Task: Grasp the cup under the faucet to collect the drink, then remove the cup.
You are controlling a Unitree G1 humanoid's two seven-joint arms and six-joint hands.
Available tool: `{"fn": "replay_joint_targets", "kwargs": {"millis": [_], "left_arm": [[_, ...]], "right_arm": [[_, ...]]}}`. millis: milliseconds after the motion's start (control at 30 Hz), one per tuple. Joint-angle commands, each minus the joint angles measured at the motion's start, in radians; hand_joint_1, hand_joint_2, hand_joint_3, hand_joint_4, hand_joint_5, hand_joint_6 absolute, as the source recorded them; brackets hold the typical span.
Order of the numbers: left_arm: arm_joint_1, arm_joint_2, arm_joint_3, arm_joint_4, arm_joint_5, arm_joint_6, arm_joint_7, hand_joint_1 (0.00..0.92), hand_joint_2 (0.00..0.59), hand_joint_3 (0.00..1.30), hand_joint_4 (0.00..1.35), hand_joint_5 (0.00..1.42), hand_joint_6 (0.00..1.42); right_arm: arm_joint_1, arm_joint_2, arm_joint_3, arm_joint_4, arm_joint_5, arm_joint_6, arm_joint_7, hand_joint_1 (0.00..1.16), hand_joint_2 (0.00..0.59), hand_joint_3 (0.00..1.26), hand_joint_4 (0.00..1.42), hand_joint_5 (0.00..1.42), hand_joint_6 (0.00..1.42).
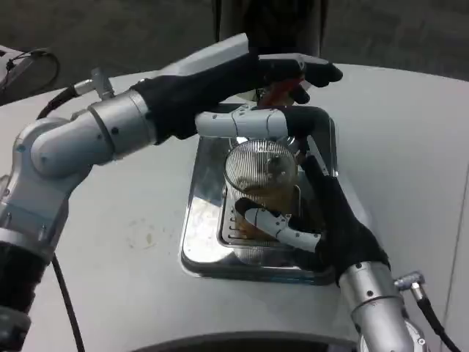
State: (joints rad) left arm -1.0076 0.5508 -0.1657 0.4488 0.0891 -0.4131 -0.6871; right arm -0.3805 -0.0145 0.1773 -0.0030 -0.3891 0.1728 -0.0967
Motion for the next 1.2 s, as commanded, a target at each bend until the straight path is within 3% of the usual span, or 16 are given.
{"fn": "replay_joint_targets", "kwargs": {"millis": [33, 700, 933, 1200], "left_arm": [[0.008, 0.012, -0.021, 0.026, 0.032, 0.000, -0.032, 0.000, 0.034, 0.22, 0.17, 0.26, 0.23], [-0.023, 0.003, -0.078, 0.026, 0.082, -0.074, -0.048, 0.000, 0.034, 0.22, 0.17, 0.26, 0.23], [-0.011, 0.008, -0.073, 0.010, 0.080, -0.069, -0.051, 0.000, 0.034, 0.22, 0.17, 0.26, 0.23], [-0.002, 0.011, -0.062, -0.010, 0.069, -0.056, -0.054, 0.000, 0.039, 0.22, 0.17, 0.26, 0.23]], "right_arm": [[0.000, 0.004, 0.000, 0.002, 0.009, -0.016, -0.010, 0.72, 0.200, 0.00, 0.00, 0.04, 0.00], [-0.005, 0.018, 0.004, 0.009, 0.010, -0.017, -0.031, 0.71, 0.208, 0.00, 0.00, 0.05, 0.00], [0.009, 0.044, 0.012, 0.009, 0.006, -0.026, -0.063, 0.71, 0.209, 0.00, 0.00, 0.05, 0.00], [0.015, 0.079, -0.009, 0.060, 0.044, -0.061, -0.110, 0.70, 0.211, 0.00, 0.00, 0.06, 0.00]]}}
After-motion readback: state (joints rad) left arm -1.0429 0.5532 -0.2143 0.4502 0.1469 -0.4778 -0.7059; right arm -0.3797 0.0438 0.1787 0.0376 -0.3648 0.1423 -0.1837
